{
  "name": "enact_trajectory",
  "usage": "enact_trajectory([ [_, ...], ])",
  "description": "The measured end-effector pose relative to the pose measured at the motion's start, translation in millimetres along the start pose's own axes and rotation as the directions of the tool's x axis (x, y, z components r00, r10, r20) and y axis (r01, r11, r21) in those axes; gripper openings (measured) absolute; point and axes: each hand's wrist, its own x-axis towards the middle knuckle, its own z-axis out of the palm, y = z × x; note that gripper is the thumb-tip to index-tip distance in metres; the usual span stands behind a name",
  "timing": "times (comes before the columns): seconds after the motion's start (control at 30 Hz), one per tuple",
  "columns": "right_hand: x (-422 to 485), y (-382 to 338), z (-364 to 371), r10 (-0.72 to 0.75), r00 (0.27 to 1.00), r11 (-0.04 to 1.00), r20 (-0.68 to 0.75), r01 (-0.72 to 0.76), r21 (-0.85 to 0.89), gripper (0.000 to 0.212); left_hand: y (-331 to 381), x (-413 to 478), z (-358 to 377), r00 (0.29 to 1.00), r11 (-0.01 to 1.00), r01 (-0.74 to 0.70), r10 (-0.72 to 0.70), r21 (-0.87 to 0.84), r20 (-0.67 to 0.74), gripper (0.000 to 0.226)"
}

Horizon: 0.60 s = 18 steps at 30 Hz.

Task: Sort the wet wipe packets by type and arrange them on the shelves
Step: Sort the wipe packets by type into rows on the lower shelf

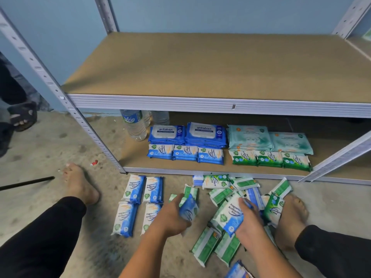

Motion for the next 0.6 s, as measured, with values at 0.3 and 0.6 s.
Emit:
enact_trajectory([
  [0.3, -9.4, 9.8, 13.6, -0.048, 0.992, 0.930, 0.114, 0.086, -0.358, 0.059, 3.8, -0.5, 8.6, 0.931, 0.878, -0.188, 0.017, -0.441, -0.363, 0.035],
  [0.6, 10.4, 22.5, 23.0, -0.091, 0.988, 0.879, 0.124, 0.139, -0.457, 0.052, -14.5, 29.7, 6.0, 0.990, 0.819, -0.037, -0.047, -0.573, -0.131, 0.043],
])
